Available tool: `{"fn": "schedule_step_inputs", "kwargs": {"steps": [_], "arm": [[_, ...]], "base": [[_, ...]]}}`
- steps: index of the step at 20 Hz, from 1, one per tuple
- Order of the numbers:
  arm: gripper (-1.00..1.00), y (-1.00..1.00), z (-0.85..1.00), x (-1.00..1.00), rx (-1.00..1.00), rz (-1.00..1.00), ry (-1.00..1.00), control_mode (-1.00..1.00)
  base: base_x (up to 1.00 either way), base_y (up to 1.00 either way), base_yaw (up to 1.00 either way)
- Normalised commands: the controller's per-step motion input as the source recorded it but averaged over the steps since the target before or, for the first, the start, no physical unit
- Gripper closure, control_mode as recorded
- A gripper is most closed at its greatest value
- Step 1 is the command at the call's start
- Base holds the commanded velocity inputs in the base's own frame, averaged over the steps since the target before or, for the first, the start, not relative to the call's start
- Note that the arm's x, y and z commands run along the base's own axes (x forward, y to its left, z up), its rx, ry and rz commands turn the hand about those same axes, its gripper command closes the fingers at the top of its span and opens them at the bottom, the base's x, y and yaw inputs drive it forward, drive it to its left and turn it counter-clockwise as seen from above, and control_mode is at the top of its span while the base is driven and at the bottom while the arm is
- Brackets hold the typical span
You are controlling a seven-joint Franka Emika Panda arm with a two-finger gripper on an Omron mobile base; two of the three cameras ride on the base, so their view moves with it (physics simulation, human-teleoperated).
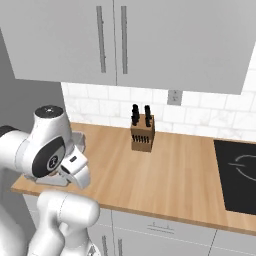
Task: Take the meat container that has the chicken drumstick and place it on the second highest rack of the freezer. Then take the vegetable container that has the mushroom and sweet potato and place it on the highest rack of the freezer.
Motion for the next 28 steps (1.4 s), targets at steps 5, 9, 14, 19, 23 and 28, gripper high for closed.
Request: {"fn": "schedule_step_inputs", "kwargs": {"steps": [5, 9, 14, 19, 23, 28], "arm": [[1.00, 0.00, 0.34, -0.40, 0.00, 0.02, -0.08, -1.00], [1.00, 0.00, 0.00, 0.00, 0.00, 0.00, 0.00, -1.00], [1.00, 0.00, 0.00, 0.00, 0.00, 0.00, 0.00, -1.00], [1.00, 0.00, 0.00, 0.00, 0.00, 0.00, 0.00, 1.00], [1.00, 0.00, 0.00, 0.00, 0.00, 0.00, 0.00, 1.00], [1.00, 0.00, 0.00, 0.00, 0.00, 0.00, 0.00, 1.00]], "base": [[0.00, 0.00, 0.00], [0.00, 0.00, 0.00], [0.00, 0.00, 0.00], [-0.76, 0.00, 0.00], [-1.00, 0.08, 0.00], [-0.68, 0.91, 0.40]]}}
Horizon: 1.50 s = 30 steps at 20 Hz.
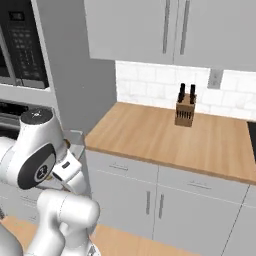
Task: Take the meat container that has the chicken drumstick and place it on the second highest rack of the freezer. Then take the vegetable container that has the mushroom and sweet potato and place it on the highest rack of the freezer.
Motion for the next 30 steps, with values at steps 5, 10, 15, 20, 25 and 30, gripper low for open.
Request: {"fn": "schedule_step_inputs", "kwargs": {"steps": [5, 10, 15, 20, 25, 30], "arm": [[1.00, 0.00, 0.00, 0.00, 0.00, 0.00, 0.00, 1.00], [1.00, 0.00, 0.00, 0.00, 0.00, 0.00, 0.00, 1.00], [1.00, 0.00, 0.00, 0.00, 0.00, 0.00, 0.00, 1.00], [1.00, 0.00, 0.00, 0.00, 0.00, 0.00, 0.00, 1.00], [1.00, 0.00, 0.00, 0.00, 0.00, 0.00, 0.00, 1.00], [1.00, 0.00, 0.00, 0.00, 0.00, 0.00, 0.00, 1.00]], "base": [[-0.15, 1.00, 0.68], [0.17, 0.88, 0.46], [0.88, 0.84, 0.39], [0.82, 0.83, 0.24], [0.74, 0.76, -0.09], [0.04, 0.70, -0.31]]}}
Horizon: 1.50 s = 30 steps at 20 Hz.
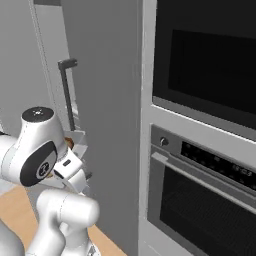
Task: Take the meat container that has the chicken drumstick and place it on the second highest rack of the freezer. Then take the vegetable container that has the mushroom and sweet potato and place it on the highest rack of the freezer.
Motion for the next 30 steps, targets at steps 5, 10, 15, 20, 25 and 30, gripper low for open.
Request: {"fn": "schedule_step_inputs", "kwargs": {"steps": [5, 10, 15, 20, 25, 30], "arm": [[1.00, 0.00, 0.00, 0.00, 0.00, 0.00, 0.00, 1.00], [1.00, 0.00, 0.00, 0.00, 0.00, 0.00, 0.00, 1.00], [1.00, 0.00, 0.00, 0.00, 0.00, 0.00, 0.00, 1.00], [1.00, 0.00, 0.00, 0.00, 0.00, 0.00, 0.00, 1.00], [1.00, 0.00, 0.00, 0.00, 0.00, 0.00, 0.00, 1.00], [1.00, 0.00, 0.00, 0.00, 0.00, 0.00, 0.00, 1.00]], "base": [[0.00, 0.63, -0.32], [0.00, 0.70, -0.24], [-0.05, 0.75, -0.19], [-0.11, 0.71, -0.17], [0.29, 0.33, -0.07], [0.24, 0.01, 0.05]]}}
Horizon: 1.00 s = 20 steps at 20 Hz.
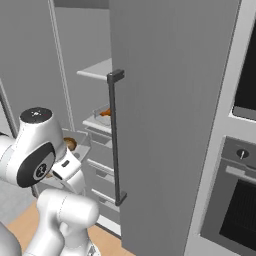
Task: Take the meat container that has the chicken drumstick and place it on the second highest rack of the freezer. Then take the vegetable container that has the mushroom and sweet potato and place it on the highest rack of the freezer.
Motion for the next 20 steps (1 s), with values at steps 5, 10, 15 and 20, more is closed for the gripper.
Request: {"fn": "schedule_step_inputs", "kwargs": {"steps": [5, 10, 15, 20], "arm": [[1.00, 0.00, 0.00, 0.00, 0.00, 0.00, 0.00, 1.00], [1.00, 0.00, 0.00, 0.00, 0.00, 0.00, 0.00, 1.00], [1.00, 0.00, 0.00, 0.00, 0.00, 0.00, 0.00, 1.00], [1.00, 0.00, 0.00, 0.00, 0.00, 0.00, 0.00, 1.00]], "base": [[0.30, 0.02, 0.05], [-0.02, 0.39, 0.00], [-0.06, 0.47, -0.08], [0.38, 0.01, -0.28]]}}
